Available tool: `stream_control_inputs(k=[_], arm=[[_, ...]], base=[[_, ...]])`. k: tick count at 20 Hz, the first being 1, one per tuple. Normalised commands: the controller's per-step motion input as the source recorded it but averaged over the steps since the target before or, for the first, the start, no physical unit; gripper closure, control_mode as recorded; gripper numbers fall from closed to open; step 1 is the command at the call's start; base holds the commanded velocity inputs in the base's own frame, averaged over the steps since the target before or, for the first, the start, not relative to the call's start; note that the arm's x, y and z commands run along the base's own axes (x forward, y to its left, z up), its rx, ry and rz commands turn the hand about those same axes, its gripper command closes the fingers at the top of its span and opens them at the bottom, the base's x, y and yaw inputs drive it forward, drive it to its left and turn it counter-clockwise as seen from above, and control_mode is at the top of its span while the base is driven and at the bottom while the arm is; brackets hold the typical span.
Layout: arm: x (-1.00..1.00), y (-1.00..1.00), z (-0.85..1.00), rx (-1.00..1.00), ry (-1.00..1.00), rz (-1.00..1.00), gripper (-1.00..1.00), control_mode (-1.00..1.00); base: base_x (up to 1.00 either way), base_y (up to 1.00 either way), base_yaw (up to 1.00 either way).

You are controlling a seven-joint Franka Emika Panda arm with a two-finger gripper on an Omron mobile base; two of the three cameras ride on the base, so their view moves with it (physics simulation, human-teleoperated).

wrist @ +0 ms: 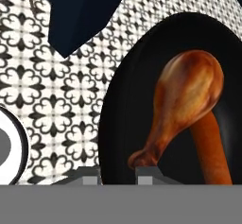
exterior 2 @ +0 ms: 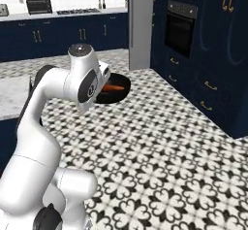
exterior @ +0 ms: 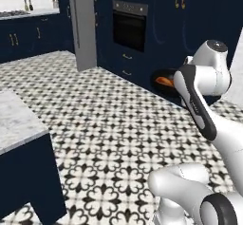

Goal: Pick the chicken drumstick and carrot from their plates and place them in the bowl. Then put the bowl in the fridge.

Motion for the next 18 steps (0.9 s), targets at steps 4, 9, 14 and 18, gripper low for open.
stream_control_inputs(k=[4, 9, 14, 18], arm=[[0.00, 0.00, 0.00, 0.00, 0.00, 0.00, 1.00, 1.00], [0.00, 0.00, 0.00, 0.00, 0.00, 0.00, 1.00, 1.00], [0.00, 0.00, 0.00, 0.00, 0.00, 0.00, 1.00, 1.00], [0.00, 0.00, 0.00, 0.00, 0.00, 0.00, 1.00, 1.00]], base=[[0.92, -0.93, 0.47], [0.99, -0.82, 0.39], [1.00, -0.68, 0.35], [1.00, -0.36, 0.40]])
